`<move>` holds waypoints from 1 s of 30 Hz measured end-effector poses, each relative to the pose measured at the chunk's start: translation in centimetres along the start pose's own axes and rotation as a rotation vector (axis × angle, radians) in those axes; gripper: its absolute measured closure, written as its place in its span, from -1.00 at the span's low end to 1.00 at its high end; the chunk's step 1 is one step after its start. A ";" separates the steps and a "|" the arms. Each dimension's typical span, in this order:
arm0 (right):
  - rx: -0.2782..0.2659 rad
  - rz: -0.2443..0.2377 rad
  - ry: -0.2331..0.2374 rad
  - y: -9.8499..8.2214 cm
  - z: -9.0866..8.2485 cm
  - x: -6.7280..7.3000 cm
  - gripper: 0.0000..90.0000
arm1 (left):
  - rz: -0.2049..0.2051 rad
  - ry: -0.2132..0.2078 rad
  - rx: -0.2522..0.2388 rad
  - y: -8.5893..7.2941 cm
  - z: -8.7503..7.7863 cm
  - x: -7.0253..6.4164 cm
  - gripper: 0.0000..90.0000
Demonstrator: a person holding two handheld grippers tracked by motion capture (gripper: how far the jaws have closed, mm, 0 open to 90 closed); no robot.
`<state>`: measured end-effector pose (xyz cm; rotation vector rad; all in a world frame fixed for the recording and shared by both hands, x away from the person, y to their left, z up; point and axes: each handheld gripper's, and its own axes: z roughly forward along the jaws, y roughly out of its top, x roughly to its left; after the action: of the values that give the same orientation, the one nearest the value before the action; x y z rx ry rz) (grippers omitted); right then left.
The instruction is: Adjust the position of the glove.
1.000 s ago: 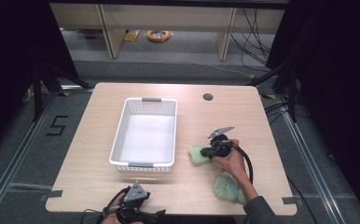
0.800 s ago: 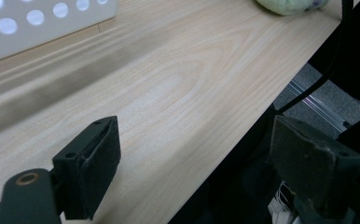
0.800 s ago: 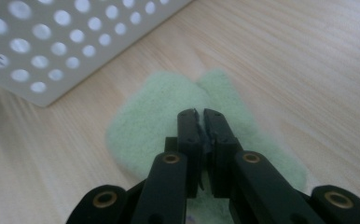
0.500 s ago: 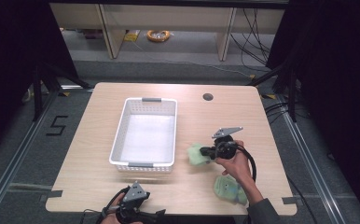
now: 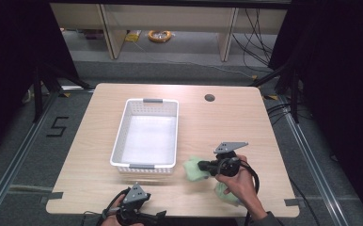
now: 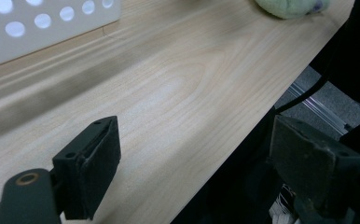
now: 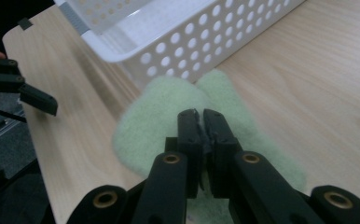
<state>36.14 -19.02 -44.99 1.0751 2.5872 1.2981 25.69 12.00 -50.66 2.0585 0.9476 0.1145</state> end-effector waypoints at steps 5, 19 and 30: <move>-0.011 -0.010 -0.004 -0.8 -0.2 1.5 0.92 | -0.003 0.000 0.008 0.0 0.0 0.0 -0.64; 0.042 0.048 0.009 -3.6 2.1 3.2 0.91 | -0.025 -0.009 -0.018 0.0 0.1 -0.1 -0.64; 0.060 0.038 0.009 -4.2 2.9 3.0 0.52 | -0.016 -0.011 -0.016 0.0 0.1 -0.2 -0.64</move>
<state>32.48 -16.93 -49.11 1.1364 2.6408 1.2429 25.59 11.83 -50.65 2.0345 0.9529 0.1021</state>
